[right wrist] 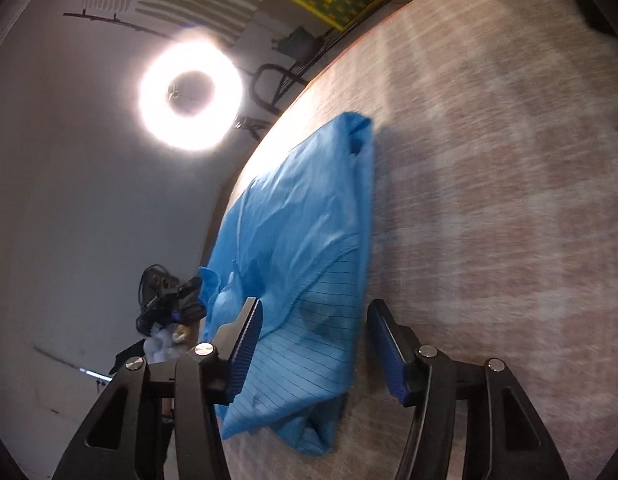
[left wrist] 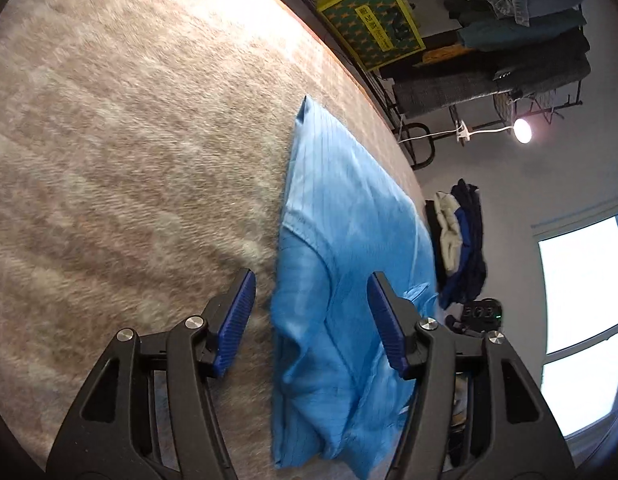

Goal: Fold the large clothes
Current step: 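Close both grippers on the folded blue coat's edge, then lift the folded coat with both grippers and carry it toward the dark clothes stack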

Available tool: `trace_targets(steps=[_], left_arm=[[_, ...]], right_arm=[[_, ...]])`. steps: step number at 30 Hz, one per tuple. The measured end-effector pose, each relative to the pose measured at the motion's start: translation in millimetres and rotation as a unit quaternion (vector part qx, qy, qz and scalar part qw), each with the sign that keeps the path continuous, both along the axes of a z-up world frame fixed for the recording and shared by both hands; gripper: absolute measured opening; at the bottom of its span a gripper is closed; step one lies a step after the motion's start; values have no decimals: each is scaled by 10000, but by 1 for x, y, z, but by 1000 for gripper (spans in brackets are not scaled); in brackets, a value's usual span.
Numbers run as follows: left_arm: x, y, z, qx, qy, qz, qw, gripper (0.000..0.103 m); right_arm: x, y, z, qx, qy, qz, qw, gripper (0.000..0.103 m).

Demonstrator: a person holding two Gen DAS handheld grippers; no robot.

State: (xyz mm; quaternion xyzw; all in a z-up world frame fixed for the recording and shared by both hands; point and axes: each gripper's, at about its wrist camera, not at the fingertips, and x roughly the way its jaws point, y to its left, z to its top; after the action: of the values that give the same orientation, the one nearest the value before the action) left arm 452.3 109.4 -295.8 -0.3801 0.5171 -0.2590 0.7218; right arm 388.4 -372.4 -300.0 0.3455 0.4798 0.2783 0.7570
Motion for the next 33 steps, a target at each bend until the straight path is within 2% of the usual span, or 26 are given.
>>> trace_targets(steps=[4, 8, 9, 10, 12, 13, 15, 19, 25, 33], left_arm=[[11, -10, 1, -65, 23, -4, 10000, 59], [18, -27, 6, 162, -66, 30, 9998, 59], [19, -30, 8, 299, -92, 60, 9995, 56], [20, -34, 9, 442, -93, 87, 9989, 45], [21, -41, 11, 772, -76, 140, 9969, 32], [20, -44, 13, 897, -102, 154, 9958, 24], [15, -50, 18, 1110, -235, 199, 9933, 17], [4, -64, 36, 1454, -529, 250, 9876, 8], [-15, -76, 65, 1620, -788, 257, 9833, 5], [-41, -97, 106, 1688, -1079, 91, 9797, 4]], right_arm=[[6, 14, -1, 171, 61, 79, 9998, 58], [8, 18, -2, 358, 116, 9, 9993, 56], [11, 19, -3, 391, 133, -14, 9991, 53], [1, 16, -2, 397, 157, -35, 9991, 49], [8, 22, -3, 318, 239, -72, 9992, 34], [8, 23, -2, 249, 246, -84, 9994, 31], [4, 24, 4, 126, 193, -105, 9997, 17], [0, 37, 26, -332, -30, -148, 9993, 7], [-10, 62, 69, -1122, -526, 61, 9923, 3], [-30, 66, 104, -1445, -766, 66, 9865, 2]])
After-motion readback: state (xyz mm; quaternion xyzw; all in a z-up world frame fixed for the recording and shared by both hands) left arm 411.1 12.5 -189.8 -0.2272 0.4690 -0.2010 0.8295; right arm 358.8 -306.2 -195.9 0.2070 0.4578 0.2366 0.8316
